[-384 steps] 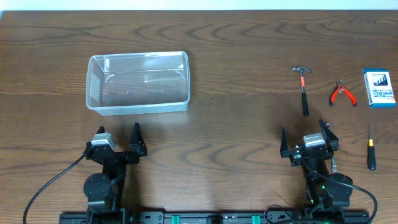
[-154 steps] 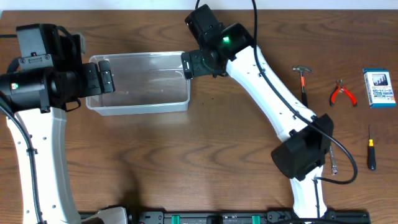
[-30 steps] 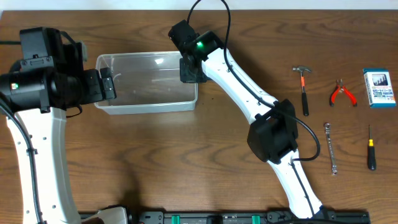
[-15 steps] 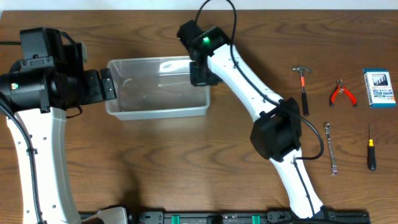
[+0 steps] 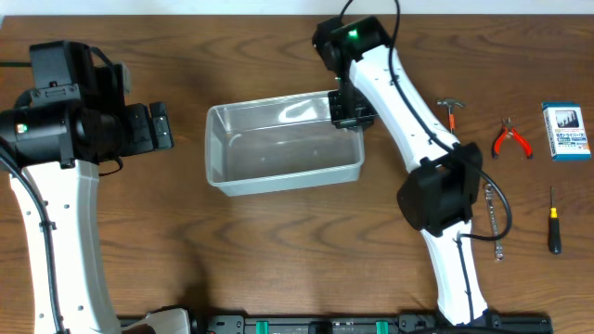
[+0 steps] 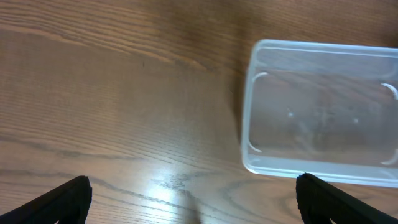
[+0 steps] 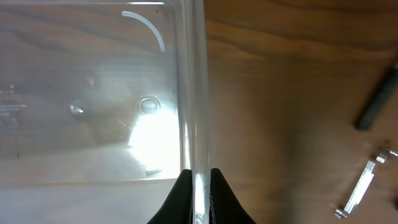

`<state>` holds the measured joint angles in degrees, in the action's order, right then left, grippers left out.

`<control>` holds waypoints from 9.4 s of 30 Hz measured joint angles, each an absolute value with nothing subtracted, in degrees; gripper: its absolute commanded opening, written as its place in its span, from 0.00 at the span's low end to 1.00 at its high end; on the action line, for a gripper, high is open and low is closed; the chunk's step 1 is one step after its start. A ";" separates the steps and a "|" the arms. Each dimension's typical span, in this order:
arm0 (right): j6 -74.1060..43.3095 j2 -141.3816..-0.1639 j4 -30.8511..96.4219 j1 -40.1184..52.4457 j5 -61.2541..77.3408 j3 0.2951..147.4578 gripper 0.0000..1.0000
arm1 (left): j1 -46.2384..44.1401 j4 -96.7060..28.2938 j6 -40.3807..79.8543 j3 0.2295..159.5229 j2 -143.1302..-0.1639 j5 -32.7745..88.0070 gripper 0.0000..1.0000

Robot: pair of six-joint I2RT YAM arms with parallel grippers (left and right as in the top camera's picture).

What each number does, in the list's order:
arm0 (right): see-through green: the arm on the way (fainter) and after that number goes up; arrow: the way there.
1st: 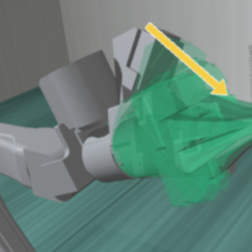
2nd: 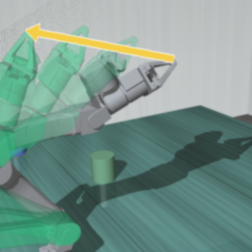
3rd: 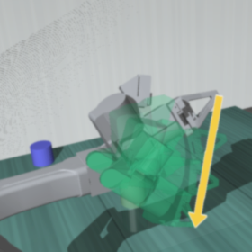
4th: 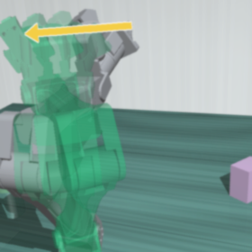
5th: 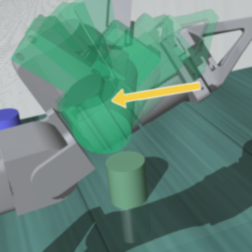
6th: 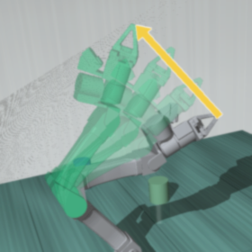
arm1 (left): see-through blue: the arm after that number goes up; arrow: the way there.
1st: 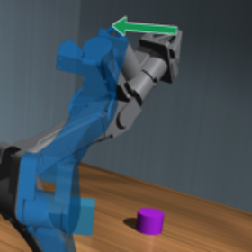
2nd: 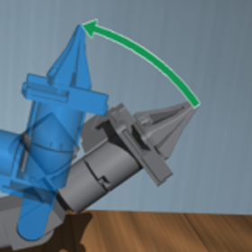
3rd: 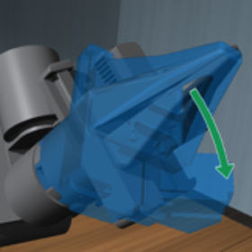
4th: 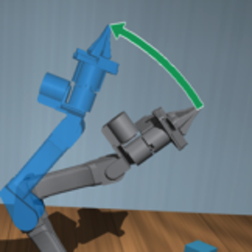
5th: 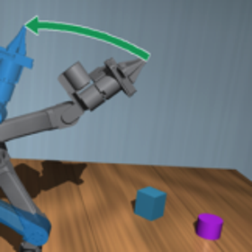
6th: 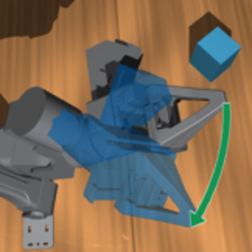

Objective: Pack container

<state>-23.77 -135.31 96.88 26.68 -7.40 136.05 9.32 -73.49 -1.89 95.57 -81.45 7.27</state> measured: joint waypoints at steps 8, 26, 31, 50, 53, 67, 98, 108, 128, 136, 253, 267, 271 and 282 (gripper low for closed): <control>-20.80 -132.64 97.03 26.30 -8.95 136.05 0.01 | 9.32 -73.80 -1.89 95.57 -81.45 7.27 0.98; -16.91 -125.45 97.21 18.59 -12.25 133.45 0.01 | 9.32 -74.43 -1.89 95.57 -81.45 7.25 0.98; -16.69 -125.16 97.03 18.00 -12.43 128.22 0.01 | 9.32 -74.43 -1.89 95.57 -81.45 7.27 0.98; -13.85 -125.19 95.79 13.65 -12.01 124.97 0.01 | 9.32 -74.61 -1.89 95.57 -81.45 7.27 0.98; -13.58 -125.19 94.32 13.63 -11.88 123.74 0.01 | 9.32 -74.63 -1.89 95.57 -81.45 7.27 0.98; -11.49 -125.19 91.57 13.34 -10.22 122.06 0.01 | 9.32 -74.87 -1.89 95.57 -81.45 7.27 0.98; -9.58 -125.19 87.59 10.20 -8.45 114.13 0.01 | 9.32 -75.75 -1.89 95.57 -81.45 7.27 0.98; -9.65 -125.16 87.74 8.12 -8.32 113.91 0.04 | 9.32 -75.85 -1.89 95.57 -81.45 7.27 0.98; -10.24 -124.84 84.97 8.14 -6.79 109.54 0.07 | 9.32 -76.09 -1.89 95.57 -81.45 7.27 0.98; -12.12 -124.75 85.06 8.14 -6.81 109.43 0.07 | 9.32 -76.07 -1.89 95.57 -81.45 7.27 0.98; -7.60 -124.70 83.61 7.51 -6.87 108.99 0.42 | 9.32 -76.07 -1.87 95.57 -81.45 7.27 0.98; -7.81 -124.70 90.87 6.26 -4.47 119.46 0.99 | 9.32 -76.09 -1.87 95.57 -81.45 7.27 0.98; -5.63 -124.70 92.75 3.79 -4.45 123.15 0.99 | 9.32 -76.07 -1.87 95.57 -81.45 7.27 0.98; 1.93 -124.70 91.11 -2.11 -4.84 124.36 0.99 | 9.32 -76.03 -1.87 95.57 -81.45 7.27 0.98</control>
<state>1.93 -124.70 91.11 -2.11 -4.84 124.36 9.32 -76.03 -1.87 95.57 -81.45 7.27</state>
